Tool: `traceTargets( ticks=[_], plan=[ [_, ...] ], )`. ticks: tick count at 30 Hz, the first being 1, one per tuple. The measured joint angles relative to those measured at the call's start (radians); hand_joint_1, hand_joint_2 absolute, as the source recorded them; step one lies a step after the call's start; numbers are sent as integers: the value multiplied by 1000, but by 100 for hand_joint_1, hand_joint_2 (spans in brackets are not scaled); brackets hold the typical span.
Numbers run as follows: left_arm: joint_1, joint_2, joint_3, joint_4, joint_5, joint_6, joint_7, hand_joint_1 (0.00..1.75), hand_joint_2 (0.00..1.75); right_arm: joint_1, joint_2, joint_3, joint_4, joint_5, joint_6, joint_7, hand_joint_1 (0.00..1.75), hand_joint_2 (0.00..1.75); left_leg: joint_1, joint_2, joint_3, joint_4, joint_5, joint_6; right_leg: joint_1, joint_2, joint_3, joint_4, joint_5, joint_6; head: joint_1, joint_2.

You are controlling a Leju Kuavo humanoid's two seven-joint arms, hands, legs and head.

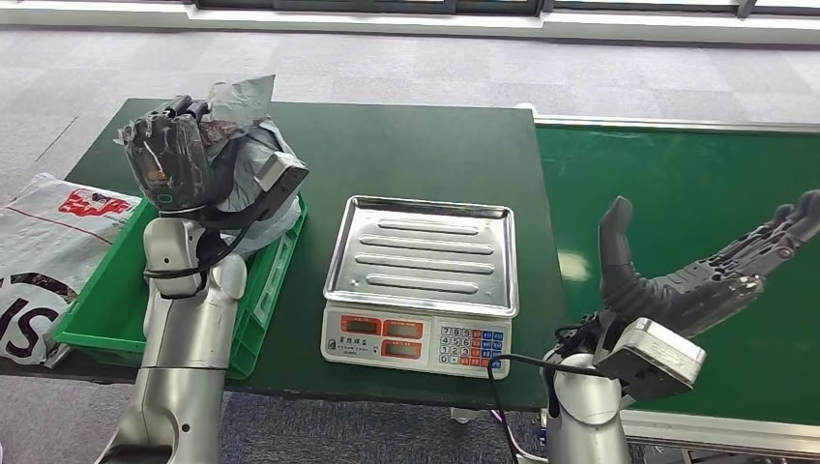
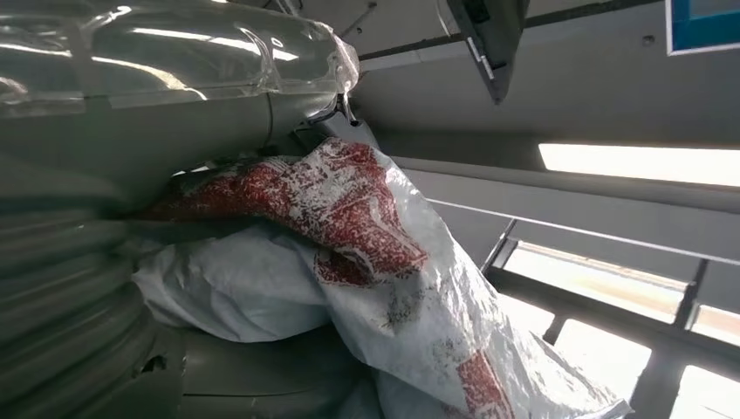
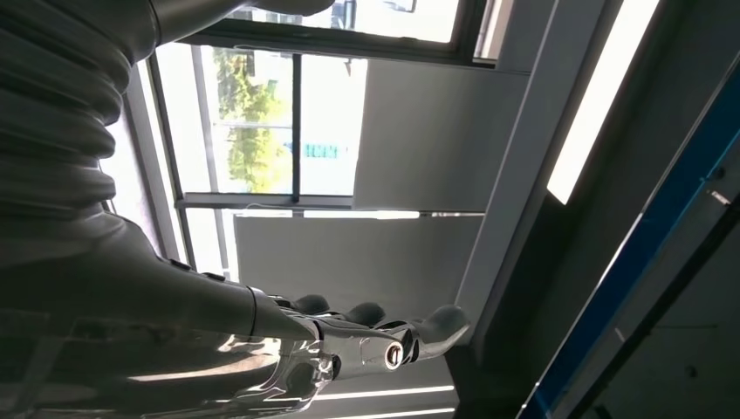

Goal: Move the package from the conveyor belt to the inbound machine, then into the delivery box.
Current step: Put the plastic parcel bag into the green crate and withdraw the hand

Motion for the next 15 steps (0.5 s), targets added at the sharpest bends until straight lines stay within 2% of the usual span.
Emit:
traceTargets(
  ticks=[2, 5, 7, 11, 15],
  plan=[
    [-8, 10, 22, 21, -19, 1, 40, 175, 175, 1, 0, 0, -1, -1, 0, 0, 0, 175, 0, 0, 0, 0, 0, 0, 0, 0, 0, 0, 0, 0, 0, 0],
    [-18, 23, 23, 97, -37, 7, 170, 175, 175, 2, 0, 0, -5, 1, 0, 0, 0, 175, 0, -1, 0, 0, 0, 0, 0, -1, 0, 0, 0, 0, 0, 0],
    [-27, 37, 16, 158, -38, 7, 229, 175, 175, 2, 0, 0, -5, 4, 1, 0, 0, 175, 0, 1, 0, 0, 0, 0, 0, 0, -1, 0, 1, 0, 0, 0],
    [-68, 71, -40, 325, -38, 8, 306, 175, 175, 5, -1, -1, -6, 2, 0, 0, 0, 175, 0, 1, 0, 0, 0, 1, 0, 0, -1, 0, 1, -1, 0, 0],
    [-98, 97, -109, 443, -38, -2, 331, 174, 175, 10, -1, -1, -9, 2, 0, 0, 0, 175, 0, 2, 0, 0, 0, 1, -1, 1, -1, 0, 1, -1, 0, 0]
  ],
)
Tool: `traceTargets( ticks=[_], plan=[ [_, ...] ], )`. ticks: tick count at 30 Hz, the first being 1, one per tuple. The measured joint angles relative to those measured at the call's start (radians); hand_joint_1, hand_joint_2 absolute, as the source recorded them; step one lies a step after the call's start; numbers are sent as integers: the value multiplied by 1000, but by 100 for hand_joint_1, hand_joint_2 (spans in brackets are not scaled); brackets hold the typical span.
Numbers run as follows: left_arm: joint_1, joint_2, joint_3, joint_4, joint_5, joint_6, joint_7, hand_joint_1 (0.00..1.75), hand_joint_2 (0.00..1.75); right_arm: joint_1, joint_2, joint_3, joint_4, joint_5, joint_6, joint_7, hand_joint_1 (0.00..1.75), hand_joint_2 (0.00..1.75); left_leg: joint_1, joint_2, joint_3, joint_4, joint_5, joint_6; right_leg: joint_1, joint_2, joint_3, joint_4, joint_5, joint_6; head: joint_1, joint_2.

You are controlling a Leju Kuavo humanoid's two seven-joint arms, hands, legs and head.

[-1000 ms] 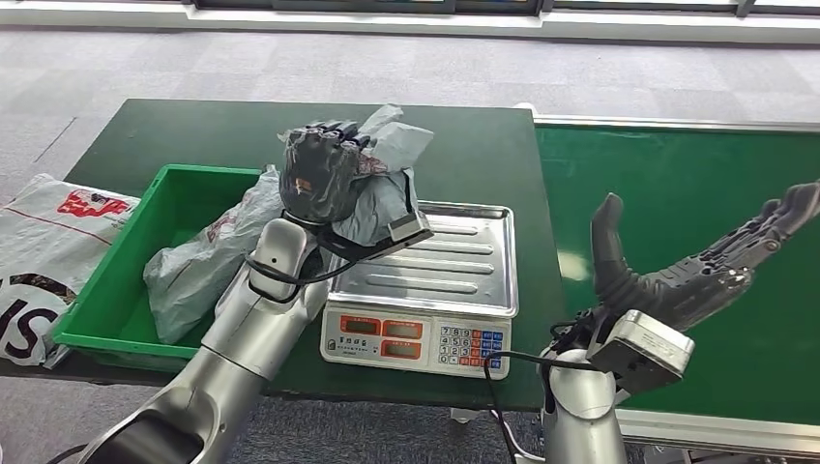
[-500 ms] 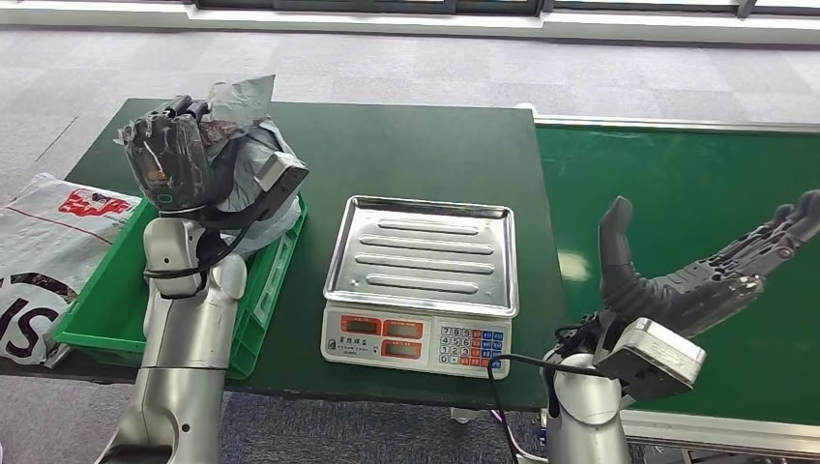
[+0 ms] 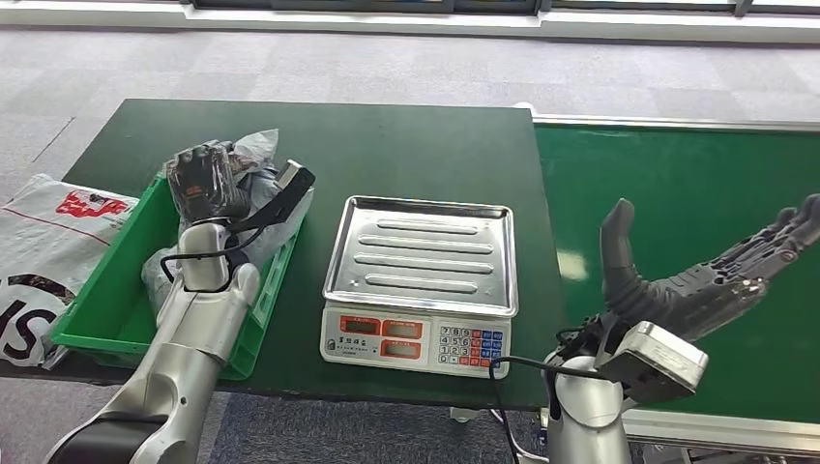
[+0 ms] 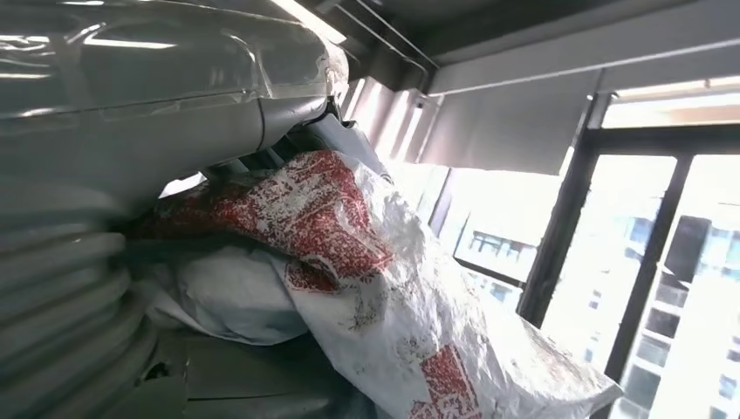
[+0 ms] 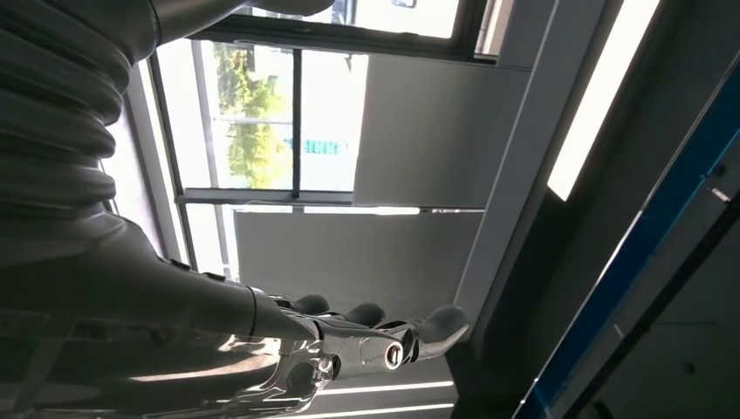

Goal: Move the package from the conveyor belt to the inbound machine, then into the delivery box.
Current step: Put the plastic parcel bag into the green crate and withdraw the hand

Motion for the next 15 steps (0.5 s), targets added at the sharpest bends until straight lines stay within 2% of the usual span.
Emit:
traceTargets(
  ticks=[2, 4, 6, 8, 11, 15],
  plan=[
    [-28, 3, -35, 67, 0, -73, 20, 89, 175, 1, 0, 0, -1, -1, 0, 0, 0, 175, 0, 0, 0, 0, 0, 0, 0, 0, 0, 0, 0, 0, 0, 0],
    [-60, 2, -89, 153, 0, -215, 40, 3, 175, 1, 0, 0, -1, -3, 0, 0, 0, 175, 0, -1, 0, 0, 0, 0, 0, -1, 1, 0, 0, 0, 0, 0],
    [-73, -5, -138, 224, 0, -333, 46, 0, 87, 0, -1, 1, 0, -5, 0, 0, 0, 175, 0, -1, 0, 0, 0, 0, 0, -1, 2, 0, 0, 0, 0, 0],
    [-69, -16, -164, 268, 2, -360, 51, 0, 0, 0, -1, 1, 1, -6, 0, 0, 0, 175, 0, -1, 0, 0, 0, 0, 0, 0, 1, 0, 0, 0, 0, 0],
    [-54, -27, -169, 287, 6, -283, 64, 0, 0, 2, -2, 1, 1, -7, 0, 0, 0, 175, 0, 0, 0, 0, 0, 0, 0, 0, 1, 0, 0, 0, 0, 0],
    [-16, -26, -149, 242, 7, -187, 90, 0, 0, 9, -4, 4, 1, -8, 0, 6, 0, 175, 0, -1, 0, 0, 0, 0, 1, -1, 1, 0, 0, 0, 0, 0]
  ],
)
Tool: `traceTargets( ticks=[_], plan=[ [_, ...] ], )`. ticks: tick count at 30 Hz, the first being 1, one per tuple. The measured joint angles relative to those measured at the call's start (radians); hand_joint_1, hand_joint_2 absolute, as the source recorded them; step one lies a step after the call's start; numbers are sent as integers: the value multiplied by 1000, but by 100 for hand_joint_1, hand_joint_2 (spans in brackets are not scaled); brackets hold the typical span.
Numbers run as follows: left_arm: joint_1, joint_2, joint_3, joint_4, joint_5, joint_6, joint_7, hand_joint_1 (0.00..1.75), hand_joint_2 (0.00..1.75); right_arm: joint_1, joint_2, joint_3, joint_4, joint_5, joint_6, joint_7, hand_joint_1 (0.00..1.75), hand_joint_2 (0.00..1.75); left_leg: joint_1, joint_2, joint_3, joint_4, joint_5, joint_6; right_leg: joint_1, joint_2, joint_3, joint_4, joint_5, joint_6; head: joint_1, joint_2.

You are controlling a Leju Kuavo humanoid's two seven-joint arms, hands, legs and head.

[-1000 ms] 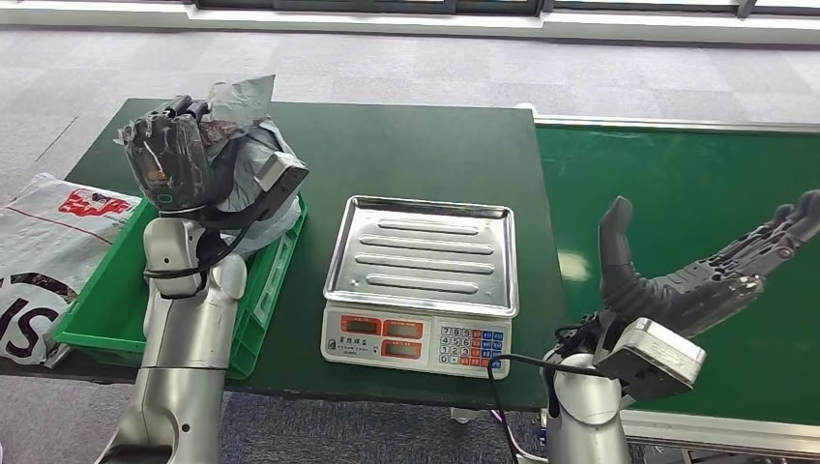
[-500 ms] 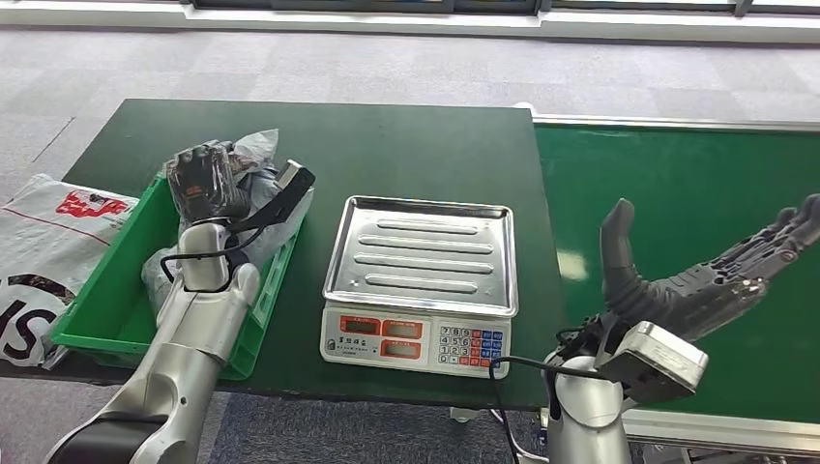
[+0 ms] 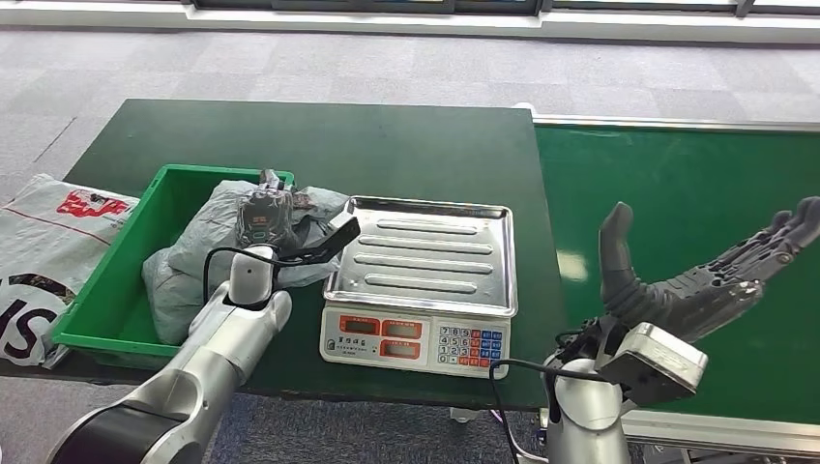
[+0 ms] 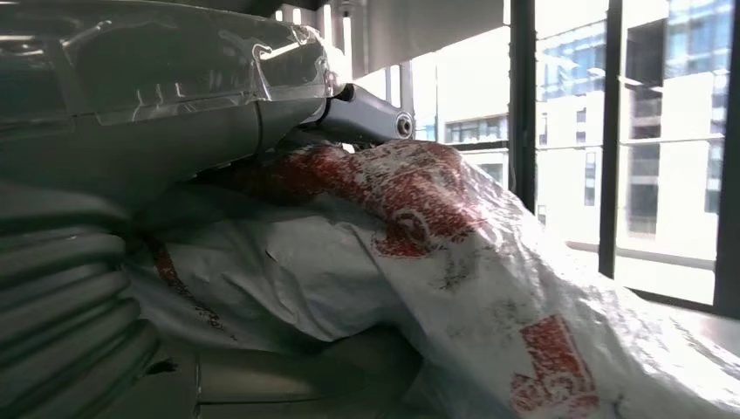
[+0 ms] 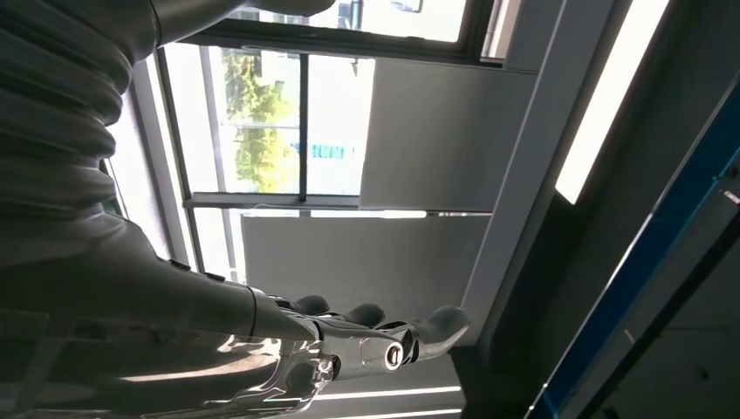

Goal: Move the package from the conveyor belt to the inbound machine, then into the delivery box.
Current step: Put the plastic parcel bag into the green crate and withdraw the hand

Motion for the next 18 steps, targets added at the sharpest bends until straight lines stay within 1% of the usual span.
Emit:
traceTargets(
  ticks=[4, 8, 11, 15, 16, 18],
  plan=[
    [52, 0, 50, -88, 3, 88, 8, 0, 0, 3, -1, 3, 1, 0, 0, 7, 0, 175, 0, 0, 0, 0, 0, 0, 0, 0, 0, 0, 0, 0, 0, 0],
    [113, 1, 119, -187, 16, 177, -16, 0, 0, 10, -2, 5, 6, -4, 0, 12, 0, 175, 0, 0, 0, 0, 0, 0, 0, 0, 0, 0, 0, 0, 0, 0],
    [163, 0, 173, -278, 19, 196, -48, 0, 0, 13, -2, 6, 12, -9, 0, 12, 0, 175, 0, 0, 0, 0, 0, 0, 0, 0, -1, 0, 0, 0, 0, 0],
    [176, -2, 188, -306, 19, 197, -58, 0, 0, 14, -3, 6, 15, -10, 0, 12, 0, 175, 0, 0, 0, 0, 0, 0, 0, 0, -1, 0, 0, 0, 0, 0],
    [188, -3, 201, -333, 19, 197, -68, 0, 0, 14, -3, 7, 16, -11, 0, 12, 0, 175, 0, 0, 0, 0, 0, 0, 0, 0, -1, 0, 0, 0, 0, 0],
    [238, -16, 275, -461, 24, 198, -124, 0, 0, 17, -4, 11, 25, -18, 0, 11, 0, 175, 0, 0, -1, 0, 0, 0, 0, 0, -1, 0, 0, 0, 0, 0]
  ],
)
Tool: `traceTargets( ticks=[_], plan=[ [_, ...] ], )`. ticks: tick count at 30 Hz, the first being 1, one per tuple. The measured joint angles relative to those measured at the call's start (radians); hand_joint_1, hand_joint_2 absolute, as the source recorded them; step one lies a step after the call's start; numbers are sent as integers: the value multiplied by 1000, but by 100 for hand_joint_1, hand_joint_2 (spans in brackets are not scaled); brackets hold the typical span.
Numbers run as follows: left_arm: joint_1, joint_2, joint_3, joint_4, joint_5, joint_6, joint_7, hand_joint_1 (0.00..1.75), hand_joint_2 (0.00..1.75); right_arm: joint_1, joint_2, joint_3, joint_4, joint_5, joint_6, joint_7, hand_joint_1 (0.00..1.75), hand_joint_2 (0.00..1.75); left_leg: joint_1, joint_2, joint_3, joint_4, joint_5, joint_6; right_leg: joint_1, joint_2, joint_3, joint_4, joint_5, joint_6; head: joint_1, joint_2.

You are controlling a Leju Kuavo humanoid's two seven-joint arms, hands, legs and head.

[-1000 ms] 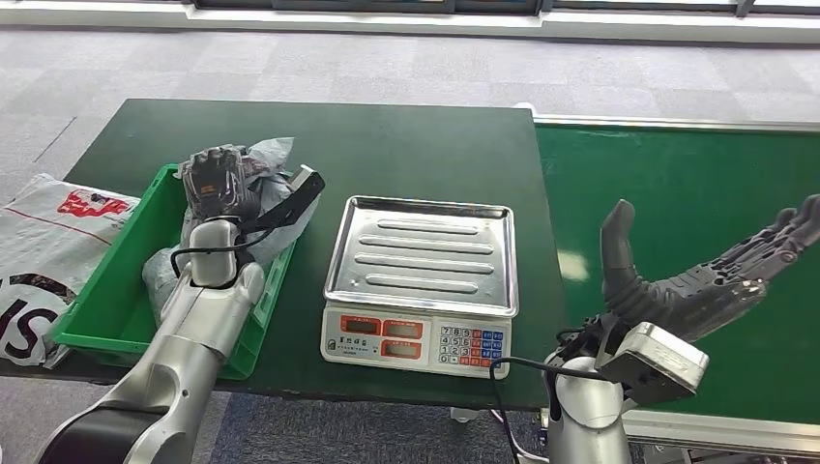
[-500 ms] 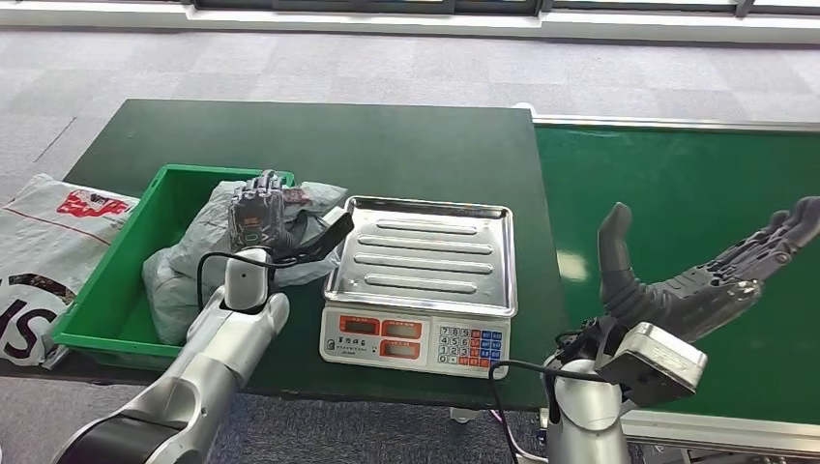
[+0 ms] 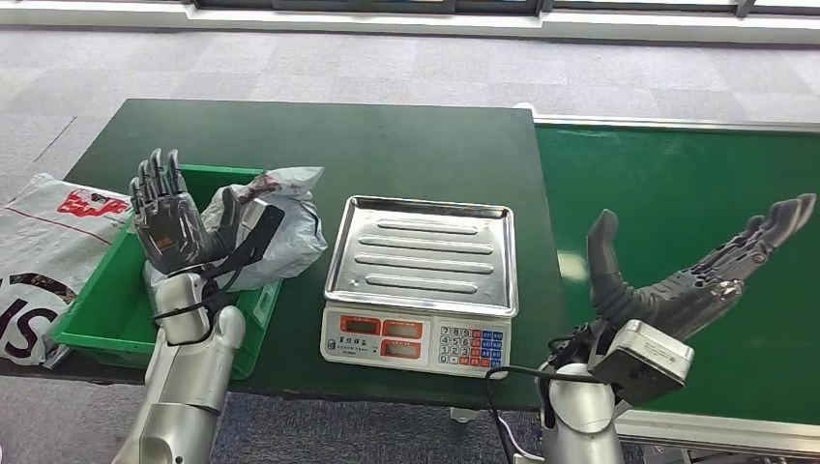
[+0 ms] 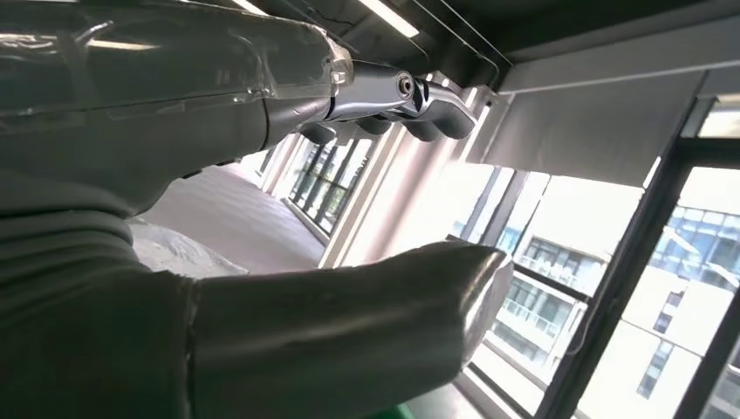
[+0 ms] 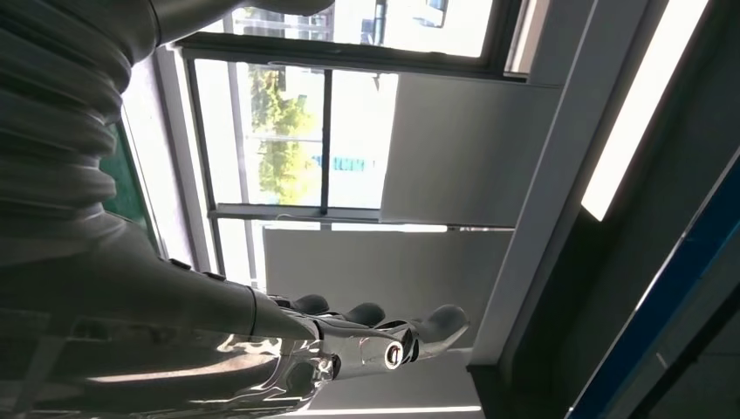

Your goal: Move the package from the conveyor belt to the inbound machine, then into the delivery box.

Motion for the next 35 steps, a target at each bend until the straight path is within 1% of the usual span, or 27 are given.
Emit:
traceTargets(
  ticks=[2, 4, 6, 8, 10, 12, 14, 17, 19, 21, 24, 27, 35],
  plan=[
    [42, -16, 81, -119, 23, 0, -69, 0, 0, 3, -1, 4, 8, -7, 0, -2, 0, 175, 0, 0, 0, 0, 0, 0, 0, 0, 0, 0, 0, 0, 0, 0],
    [46, -28, 123, -149, 72, 0, -131, 0, 0, 6, -1, 4, 11, -7, 0, -2, 0, 175, 0, 0, 0, 0, 0, 0, 0, 0, 0, 0, 0, 0, 0, 0],
    [46, -41, 158, -164, 154, 0, -220, 0, 0, 9, -1, 4, 12, -5, 0, -3, 0, 175, 0, -1, 0, 0, 0, 0, 0, -1, 0, 0, 0, 0, 0, 0],
    [46, -54, 174, -166, 290, -6, -325, 0, 87, 15, -2, 4, 12, -3, 0, -3, 0, 175, 0, -1, 0, 0, 0, 0, 0, -1, 0, 0, 0, 0, 0, 0],
    [52, -62, 163, -173, 507, -47, -441, 0, 175, 24, -5, 4, 12, -3, 0, -3, 0, 175, 0, -1, 0, 0, 0, 0, 0, -1, 0, 0, 0, 0, 0, 0],
    [73, -67, 128, -210, 760, -123, -557, 0, 175, 34, -7, 4, 12, -3, 0, -3, 0, 175, 0, 0, 0, 0, 0, 0, 0, -1, 0, 0, 0, 0, 0, 0],
    [102, -72, 84, -270, 972, -214, -642, 0, 175, 39, -8, 4, 12, -5, 0, -2, 0, 175, 0, 0, 0, 0, 0, 0, -1, -1, 0, 0, 0, 0, 0, 0],
    [151, -77, 26, -379, 1230, -387, -720, 0, 175, 40, -9, 3, 12, -13, 0, 0, 0, 175, 0, 0, 0, 0, -1, 0, -1, -1, 0, -1, 0, 0, 0, 0],
    [192, -80, -9, -458, 1339, -487, -746, 0, 175, 43, -10, 3, 12, -21, 0, 1, 0, 175, 0, 0, 0, 0, -1, 1, -1, 0, 0, -1, -1, 0, 0, 0],
    [233, -82, -44, -530, 1392, -558, -761, 0, 175, 51, -11, 2, 9, -29, 0, 0, 0, 175, 0, 0, 0, 0, -1, 1, 0, 0, 0, -1, -1, 0, 0, 0],
    [306, -88, -104, -629, 1406, -609, -783, 0, 175, 73, -12, 0, -14, -25, 0, -7, 0, 175, 0, 0, 0, 0, -2, 0, 0, 0, 0, -1, -1, 0, 0, 0],
    [378, -94, -171, -714, 1403, -630, -801, 0, 175, 99, -12, -6, -50, -10, 0, -14, 0, 175, 0, 0, 0, 0, -4, 0, -1, 0, 0, -1, -3, 0, 0, 0],
    [467, -98, -278, -816, 1417, -676, -818, 0, 175, 134, -9, -30, -128, 1, 0, -16, 0, 175, 0, 0, 0, 0, -4, 0, 0, -1, 0, -1, -3, 0, 0, 0]
  ],
)
